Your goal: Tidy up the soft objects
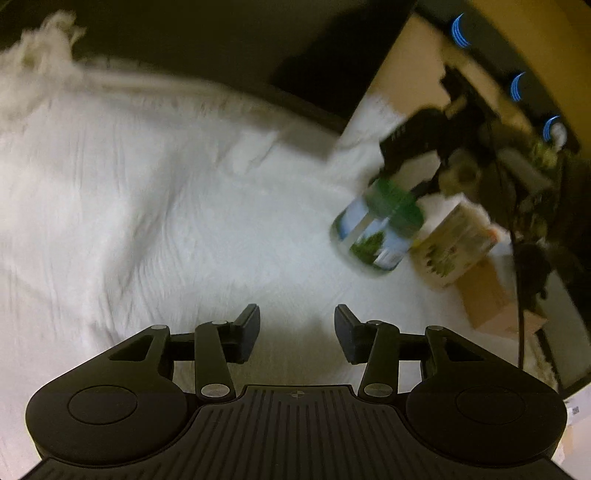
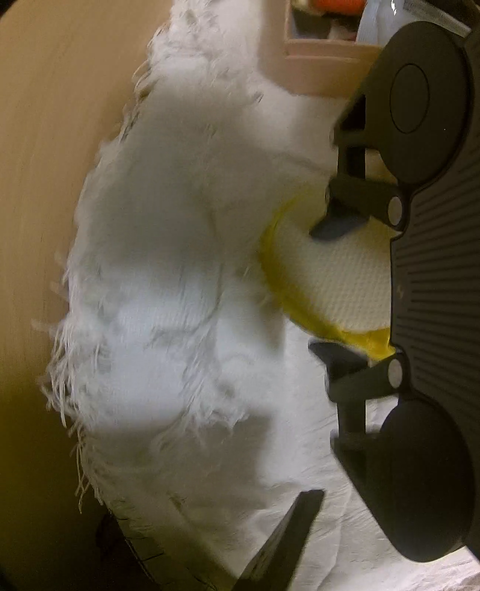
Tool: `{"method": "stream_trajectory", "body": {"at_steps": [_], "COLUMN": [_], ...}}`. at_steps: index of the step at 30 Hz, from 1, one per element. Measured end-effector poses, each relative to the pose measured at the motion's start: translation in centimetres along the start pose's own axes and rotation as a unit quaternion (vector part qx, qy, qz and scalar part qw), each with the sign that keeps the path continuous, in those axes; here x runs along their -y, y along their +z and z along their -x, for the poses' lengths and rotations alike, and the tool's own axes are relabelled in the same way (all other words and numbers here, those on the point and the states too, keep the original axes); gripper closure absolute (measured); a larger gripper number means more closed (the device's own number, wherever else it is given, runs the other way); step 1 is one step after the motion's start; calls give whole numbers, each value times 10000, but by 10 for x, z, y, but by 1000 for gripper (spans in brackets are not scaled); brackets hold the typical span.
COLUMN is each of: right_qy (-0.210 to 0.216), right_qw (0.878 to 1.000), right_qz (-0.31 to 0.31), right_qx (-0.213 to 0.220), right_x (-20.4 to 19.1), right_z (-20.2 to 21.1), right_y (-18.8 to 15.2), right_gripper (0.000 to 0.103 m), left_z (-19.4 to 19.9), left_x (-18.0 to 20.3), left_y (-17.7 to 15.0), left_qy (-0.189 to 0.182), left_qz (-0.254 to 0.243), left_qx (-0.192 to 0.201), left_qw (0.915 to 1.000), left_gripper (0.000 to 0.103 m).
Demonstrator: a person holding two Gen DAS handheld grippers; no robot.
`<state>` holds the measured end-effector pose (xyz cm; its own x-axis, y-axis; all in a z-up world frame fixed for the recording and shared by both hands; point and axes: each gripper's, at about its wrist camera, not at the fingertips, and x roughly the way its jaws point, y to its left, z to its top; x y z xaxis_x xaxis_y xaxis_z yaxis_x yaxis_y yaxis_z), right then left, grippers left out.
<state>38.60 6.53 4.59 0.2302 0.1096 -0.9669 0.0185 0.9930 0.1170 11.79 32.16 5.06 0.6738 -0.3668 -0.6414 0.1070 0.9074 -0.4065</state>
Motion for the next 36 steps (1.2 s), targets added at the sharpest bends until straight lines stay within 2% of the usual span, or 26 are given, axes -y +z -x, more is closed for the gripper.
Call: {"method": "stream_trajectory", "body": {"at_steps": [2, 5, 7, 10, 14, 17, 19, 22, 23, 25, 27, 29, 31, 34, 36], "right_qy": [327, 381, 555, 1051, 1829, 2599, 3084, 3341, 3287, 2923, 2526, 2203, 1759, 608, -376], "right_qw": [9994, 9976, 9939, 9859, 9722, 9576, 9449, 9365, 9380, 9498, 9602, 9667, 9729, 9807, 9714], "right_qz": [2, 232, 343, 306, 155, -138, -345, -754, -874, -960, -1013, -981, -883, -369, 37], "right_qx": [117, 531, 885, 1265, 1452, 1237, 1041, 757, 669, 566, 623, 852, 1209, 1819, 2345], "right_x": [14, 31, 42, 62, 88, 104, 113, 125, 128, 133, 138, 143, 144, 143, 142], "right_z": [19, 65, 99, 148, 189, 187, 166, 122, 109, 91, 89, 97, 110, 124, 128], "right_y": [-6, -18, -29, -54, -94, -136, -162, -195, -203, -216, -226, -235, -245, -257, -272], "right_gripper": [75, 87, 87, 87, 87, 87, 87, 82, 81, 81, 76, 56, 44, 43, 40], "left_z": [5, 7, 6, 1, -2, -2, -4, -13, -17, -25, -32, -40, -45, -53, -58], "left_x": [3, 18, 30, 52, 88, 106, 113, 116, 116, 119, 122, 127, 129, 134, 136], "left_y": [11, 35, 50, 70, 81, 79, 72, 56, 50, 39, 29, 20, 13, 7, 4], "left_qy": [-100, -286, -409, -599, -940, -1314, -1310, -1246, -1251, -1189, -1004, -920, -998, -1040, -1095], "left_qz": [-37, -282, -431, -686, -1149, -1450, -1622, -1708, -1706, -1740, -1821, -1916, -1931, -2022, -2088], "left_qx": [123, 280, 336, 352, 319, 186, 8, -401, -534, -757, -908, -1042, -1172, -1283, -1320], "left_qw": [9999, 9988, 9977, 9952, 9884, 9805, 9780, 9766, 9759, 9746, 9739, 9716, 9690, 9653, 9628], "left_gripper": [54, 54, 54, 54, 54, 54, 54, 54, 54, 54, 54, 54, 54, 54, 54]}}
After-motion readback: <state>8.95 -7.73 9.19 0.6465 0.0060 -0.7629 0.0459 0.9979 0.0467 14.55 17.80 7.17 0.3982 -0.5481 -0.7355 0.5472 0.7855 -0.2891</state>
